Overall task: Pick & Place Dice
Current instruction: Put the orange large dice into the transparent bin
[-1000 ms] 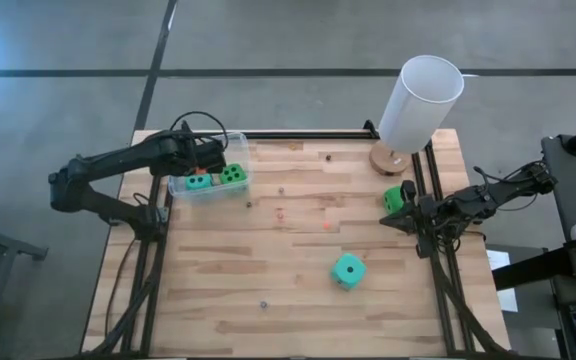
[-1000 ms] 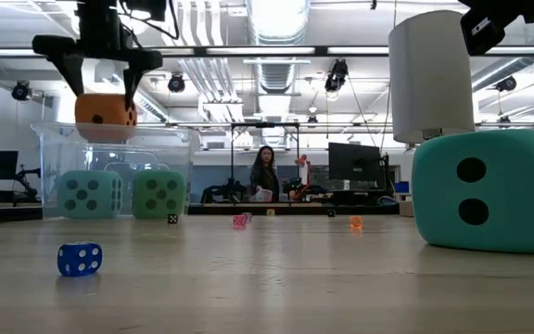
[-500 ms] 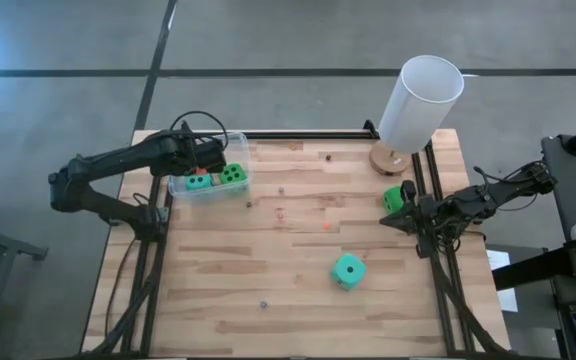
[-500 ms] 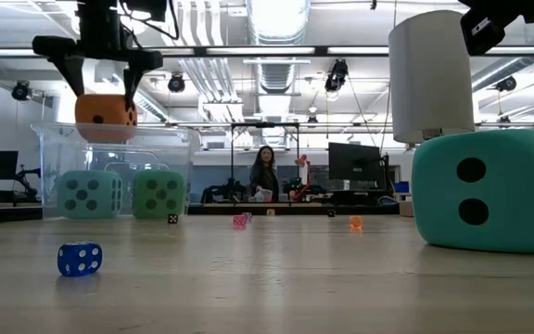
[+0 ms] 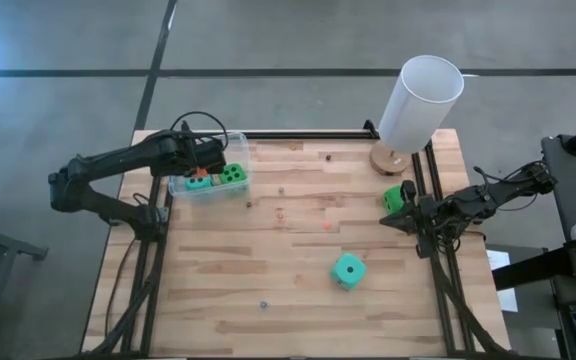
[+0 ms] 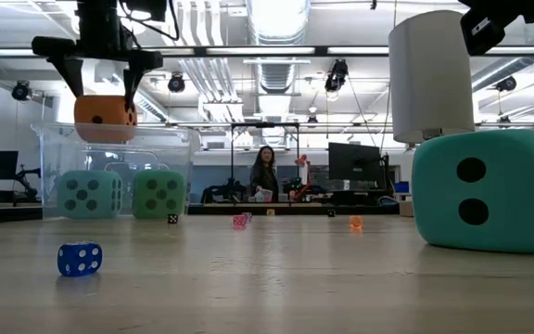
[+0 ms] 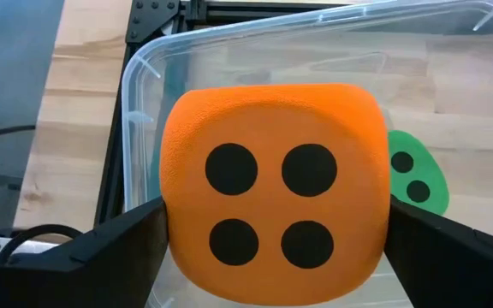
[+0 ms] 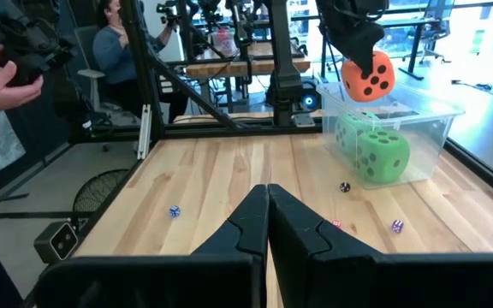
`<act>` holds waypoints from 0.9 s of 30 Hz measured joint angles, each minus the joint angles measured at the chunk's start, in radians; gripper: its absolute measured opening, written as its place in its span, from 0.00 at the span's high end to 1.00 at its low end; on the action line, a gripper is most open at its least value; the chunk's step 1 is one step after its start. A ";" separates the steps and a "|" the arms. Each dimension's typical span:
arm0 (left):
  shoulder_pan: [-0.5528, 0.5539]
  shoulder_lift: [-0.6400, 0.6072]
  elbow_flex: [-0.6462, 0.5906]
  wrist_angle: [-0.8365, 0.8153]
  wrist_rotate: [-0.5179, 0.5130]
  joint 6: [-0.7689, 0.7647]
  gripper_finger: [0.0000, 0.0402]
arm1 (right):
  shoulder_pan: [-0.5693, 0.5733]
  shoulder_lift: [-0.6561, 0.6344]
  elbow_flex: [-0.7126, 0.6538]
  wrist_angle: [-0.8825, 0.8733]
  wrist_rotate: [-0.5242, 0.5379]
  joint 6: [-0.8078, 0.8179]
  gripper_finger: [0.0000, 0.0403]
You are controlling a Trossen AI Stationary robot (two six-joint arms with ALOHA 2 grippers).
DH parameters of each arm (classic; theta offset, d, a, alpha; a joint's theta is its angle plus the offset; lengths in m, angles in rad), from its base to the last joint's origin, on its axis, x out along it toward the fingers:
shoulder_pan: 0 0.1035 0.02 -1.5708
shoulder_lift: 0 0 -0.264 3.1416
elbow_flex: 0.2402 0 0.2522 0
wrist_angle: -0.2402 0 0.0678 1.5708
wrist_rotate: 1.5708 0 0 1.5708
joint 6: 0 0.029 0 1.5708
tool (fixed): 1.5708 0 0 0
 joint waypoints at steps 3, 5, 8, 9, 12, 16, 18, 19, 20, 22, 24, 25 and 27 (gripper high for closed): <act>0.000 0.000 0.000 0.000 0.000 0.000 0.01 | 0.000 0.000 0.000 0.000 0.000 0.000 0.98; 0.000 0.000 0.000 -0.001 0.000 -0.003 0.01 | 0.000 0.000 0.000 0.000 0.000 0.000 0.98; 0.000 0.000 0.000 -0.001 0.000 -0.003 0.03 | 0.000 0.000 0.000 0.000 0.000 0.000 0.98; 0.000 0.000 0.000 -0.002 0.000 -0.003 0.04 | 0.000 0.000 0.000 0.000 0.000 0.000 0.98; 0.000 0.000 0.000 -0.023 0.000 -0.005 0.04 | 0.000 0.000 0.000 0.000 0.000 0.000 0.98; 0.007 0.000 0.000 -0.070 0.000 -0.015 0.03 | 0.000 0.000 0.000 0.000 0.000 0.000 0.98; 0.011 0.000 0.000 -0.070 -0.003 -0.018 0.02 | 0.000 0.000 0.000 0.000 0.000 0.000 0.98; 0.012 0.000 0.000 -0.071 -0.009 -0.018 0.01 | 0.000 0.000 0.000 0.000 0.000 0.000 0.98; 0.013 0.000 0.000 -0.070 -0.018 -0.018 0.01 | 0.000 0.000 0.000 0.000 0.000 0.000 0.98; 0.013 0.000 -0.001 -0.069 -0.042 -0.014 0.01 | 0.000 0.000 0.000 0.000 0.000 0.000 0.98; 0.013 0.000 -0.010 -0.061 -0.069 -0.007 0.01 | 0.000 0.000 0.000 0.000 0.000 0.000 0.98; 0.015 0.000 -0.014 -0.056 -0.072 -0.008 0.02 | 0.000 0.000 0.000 0.000 0.000 0.000 0.98; 0.021 0.000 -0.021 -0.049 -0.076 -0.014 0.02 | 0.000 0.000 0.000 0.000 0.000 0.000 0.98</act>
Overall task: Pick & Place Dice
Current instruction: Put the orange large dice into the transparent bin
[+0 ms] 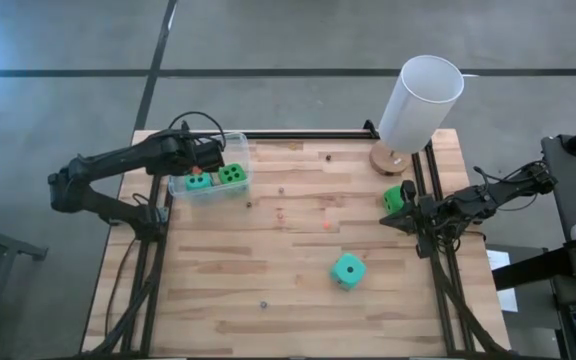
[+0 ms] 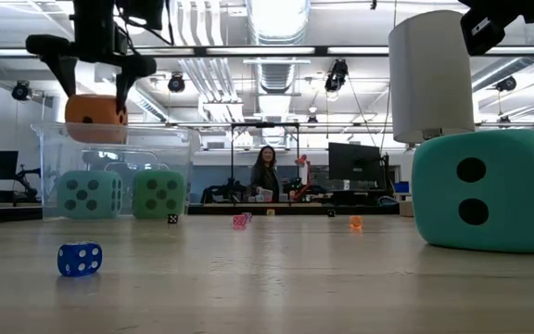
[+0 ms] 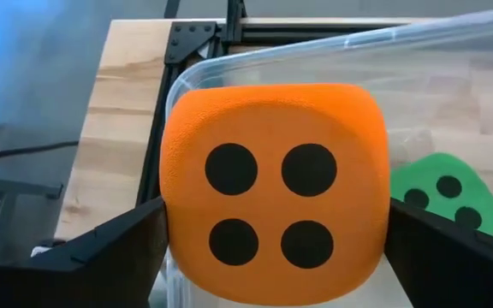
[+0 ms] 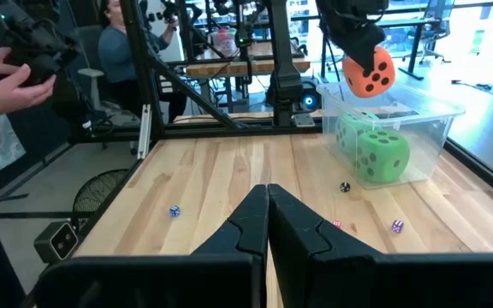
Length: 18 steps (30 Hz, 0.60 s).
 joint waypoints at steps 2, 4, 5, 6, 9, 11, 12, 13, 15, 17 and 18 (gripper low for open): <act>0.007 0.000 -0.012 0.023 -0.014 -0.012 0.03 | 0.000 0.000 0.000 0.000 0.000 0.000 0.98; 0.013 0.001 -0.023 0.048 -0.050 -0.015 0.03 | 0.000 0.000 0.000 0.000 0.000 0.000 0.98; 0.014 0.001 -0.030 0.059 -0.072 -0.017 0.02 | 0.000 0.000 0.000 0.000 0.000 0.000 0.98; 0.014 0.000 -0.038 0.072 -0.087 -0.025 0.02 | 0.000 0.000 0.000 0.000 0.000 0.000 0.98; 0.015 0.001 -0.068 0.106 -0.111 -0.074 0.01 | 0.000 0.000 0.000 0.000 0.000 0.000 0.98; 0.019 0.001 -0.085 0.120 -0.127 -0.099 0.01 | 0.000 0.000 0.000 0.000 0.000 0.000 0.98; 0.024 0.001 -0.095 0.130 -0.127 -0.103 0.01 | 0.000 0.000 0.000 0.000 0.000 0.000 0.98; 0.028 0.001 -0.105 0.138 -0.124 -0.105 0.01 | 0.000 0.000 0.000 0.000 0.000 0.000 0.98; 0.034 0.001 -0.126 0.156 -0.098 -0.105 0.02 | 0.000 0.000 0.000 0.000 0.000 0.000 0.98; 0.038 0.001 -0.148 0.168 -0.056 -0.105 0.01 | 0.000 0.000 0.000 0.000 0.000 0.000 0.98; 0.040 0.001 -0.159 0.169 -0.035 -0.105 0.01 | 0.000 0.000 0.000 0.000 0.000 0.000 0.98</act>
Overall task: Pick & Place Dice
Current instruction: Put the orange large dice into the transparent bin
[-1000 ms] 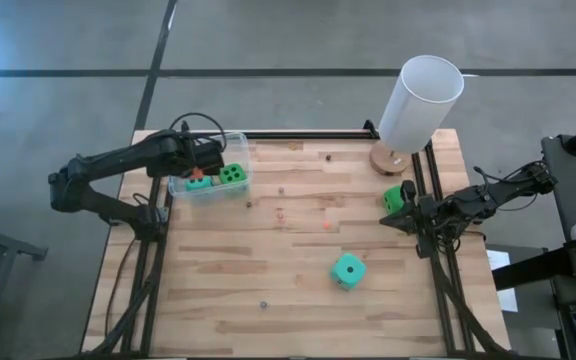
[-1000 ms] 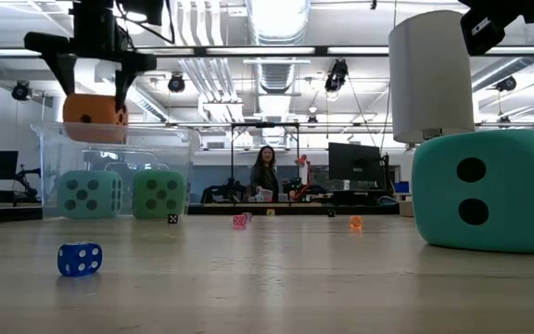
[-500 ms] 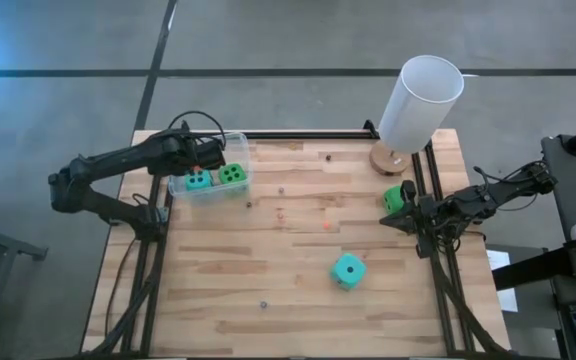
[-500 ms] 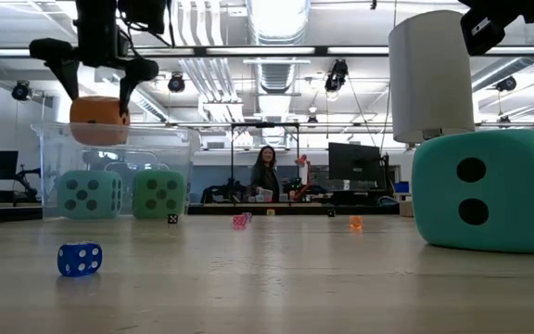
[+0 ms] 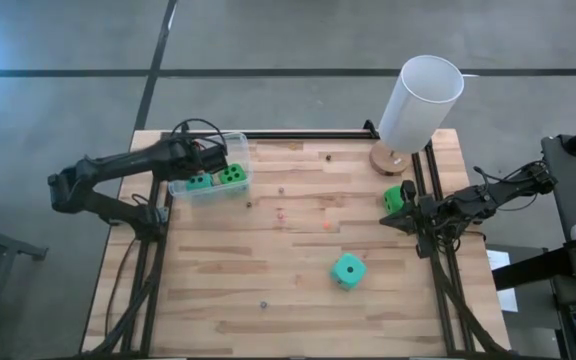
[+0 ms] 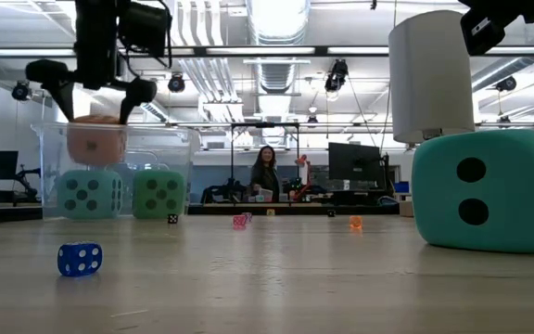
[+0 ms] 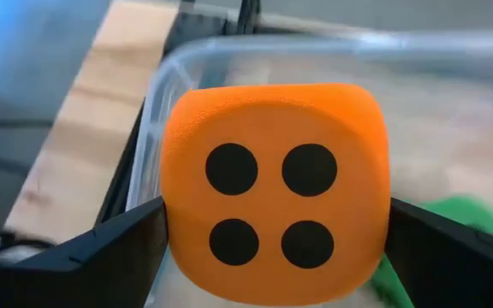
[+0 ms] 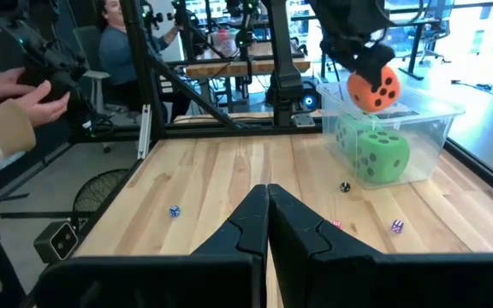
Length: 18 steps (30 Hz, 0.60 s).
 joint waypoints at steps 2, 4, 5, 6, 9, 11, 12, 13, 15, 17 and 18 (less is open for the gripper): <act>0.000 0.000 -0.019 0.003 0.029 -0.002 0.01 | 0.000 0.000 0.000 0.000 0.000 0.000 0.98; 0.000 0.000 -0.034 0.003 0.061 -0.013 0.01 | 0.000 0.000 0.000 0.000 0.000 0.000 0.98; 0.000 -0.001 -0.036 0.003 0.076 -0.012 0.01 | 0.000 0.000 0.000 0.000 0.000 0.000 0.98; 0.000 -0.003 -0.040 0.002 0.091 -0.012 0.01 | 0.000 0.000 0.000 0.000 0.000 0.000 0.98; 0.000 -0.003 -0.036 0.000 0.116 0.000 0.01 | 0.000 0.000 0.000 0.000 0.000 0.000 0.98; 0.000 -0.004 -0.027 -0.004 0.128 0.028 0.01 | 0.000 0.000 0.000 0.000 0.000 0.000 0.98; 0.000 -0.004 -0.022 -0.005 0.129 0.038 0.01 | 0.000 0.000 0.000 0.000 0.000 0.000 0.98; 0.000 -0.004 -0.017 -0.006 0.129 0.042 0.01 | 0.000 0.000 0.000 0.000 0.000 0.000 0.98; 0.000 -0.004 -0.008 -0.005 0.130 0.041 0.01 | 0.000 0.000 0.000 0.000 0.000 0.000 0.98; 0.001 -0.004 -0.007 -0.007 0.130 0.040 0.01 | 0.000 0.000 0.000 0.000 0.000 0.000 0.98; 0.001 -0.004 -0.005 -0.008 0.130 0.040 0.01 | 0.000 0.000 0.000 0.000 0.000 0.000 0.98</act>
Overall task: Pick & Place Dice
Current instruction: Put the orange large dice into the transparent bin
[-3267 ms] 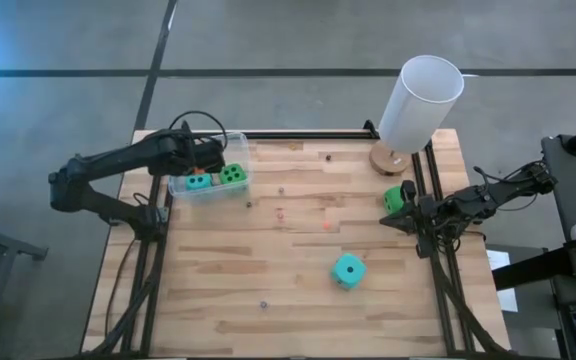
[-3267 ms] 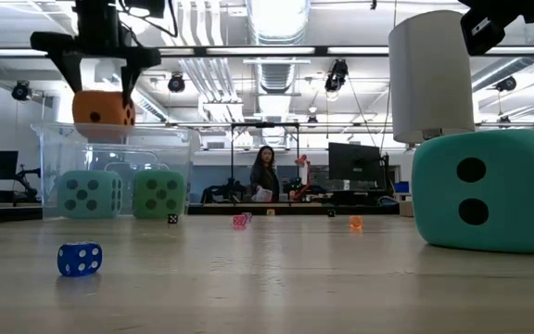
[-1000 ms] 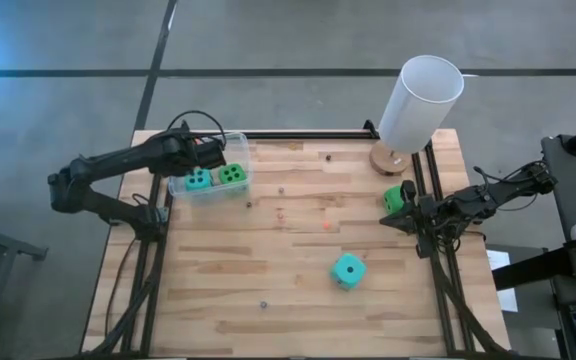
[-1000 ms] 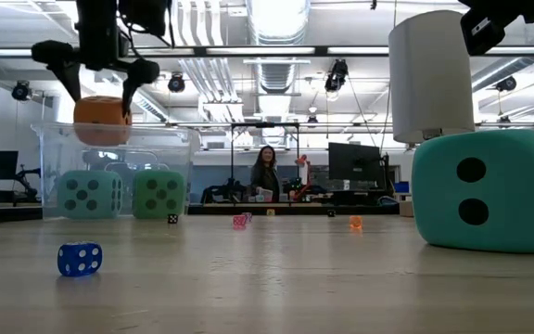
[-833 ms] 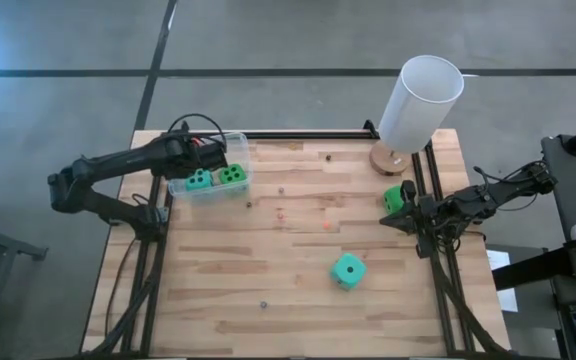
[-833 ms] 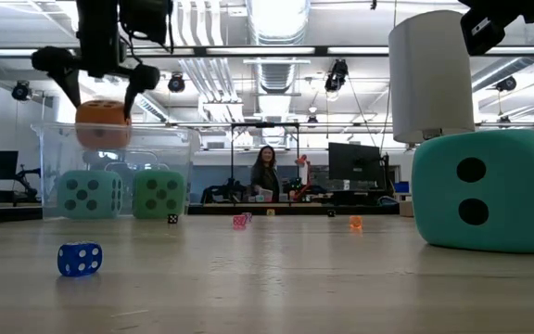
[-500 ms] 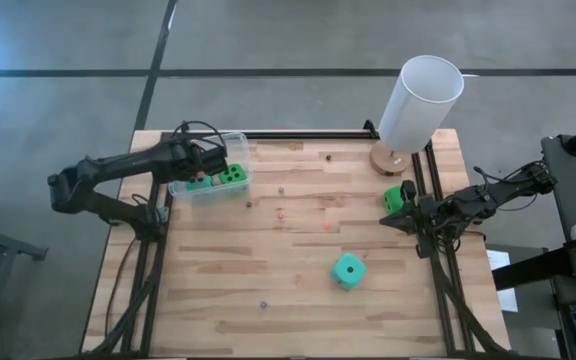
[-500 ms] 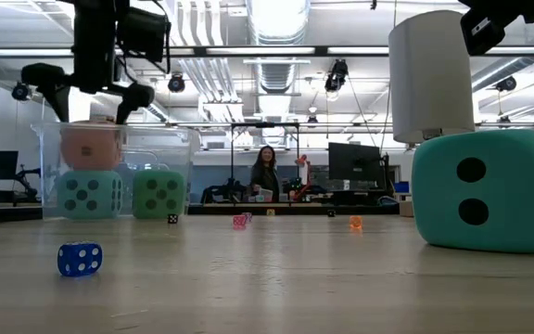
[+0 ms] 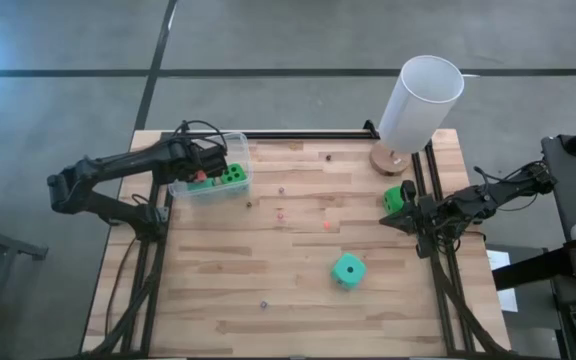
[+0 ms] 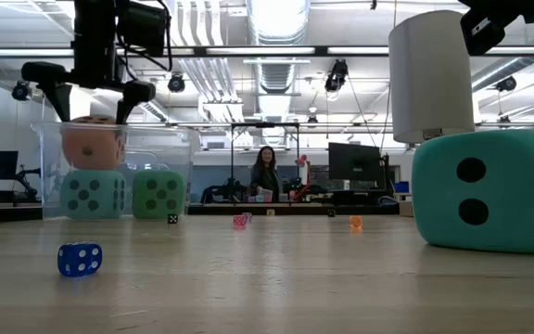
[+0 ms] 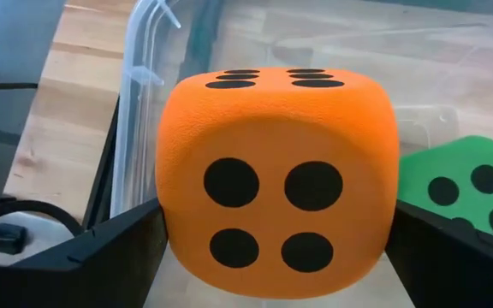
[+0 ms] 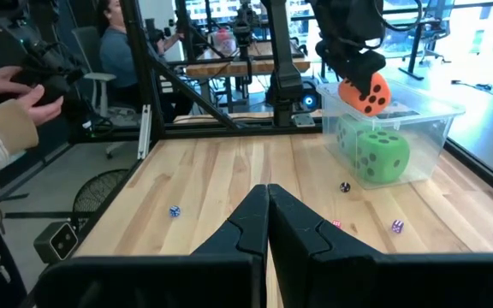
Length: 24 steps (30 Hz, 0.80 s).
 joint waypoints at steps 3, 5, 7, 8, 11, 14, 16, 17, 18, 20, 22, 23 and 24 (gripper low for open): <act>0.000 -0.004 0.002 0.000 -0.001 0.000 0.01 | 0.000 0.000 0.000 0.000 0.000 0.000 0.98; 0.000 -0.008 0.002 -0.001 -0.018 0.001 0.01 | 0.000 0.000 0.000 0.000 0.000 0.000 0.98; 0.000 -0.013 0.002 0.000 -0.056 0.014 0.01 | 0.000 0.000 0.000 0.000 0.000 0.000 0.98; 0.000 -0.013 0.002 0.002 -0.079 0.020 0.01 | 0.000 0.000 0.000 0.000 0.000 0.000 0.98; 0.000 -0.013 0.002 0.004 -0.134 0.027 0.01 | 0.000 0.000 0.000 0.000 0.000 0.000 0.98; 0.000 -0.013 -0.010 0.007 -0.136 0.027 0.01 | 0.000 0.000 0.000 0.000 0.000 0.000 0.98; 0.000 -0.013 -0.030 0.014 -0.115 0.027 0.01 | 0.000 0.000 0.000 0.000 0.000 0.000 0.98; 0.000 -0.013 -0.041 0.021 -0.100 0.027 0.01 | 0.000 0.000 0.000 0.000 0.000 0.000 0.98; 0.000 -0.013 -0.051 0.028 -0.085 0.027 0.01 | 0.000 0.000 0.000 0.000 0.000 0.000 0.98; 0.000 -0.015 -0.063 0.035 -0.067 0.026 0.01 | 0.000 0.000 0.000 0.000 0.000 0.000 0.98; 0.000 -0.017 -0.070 0.034 -0.030 0.024 0.01 | 0.000 0.000 0.000 0.000 0.000 0.000 0.98; 0.000 -0.015 -0.072 0.035 -0.003 0.024 0.01 | 0.000 0.000 0.000 0.000 0.000 0.000 0.98; 0.000 -0.013 -0.073 0.036 0.018 0.024 0.01 | 0.000 0.000 0.000 0.000 0.000 0.000 0.98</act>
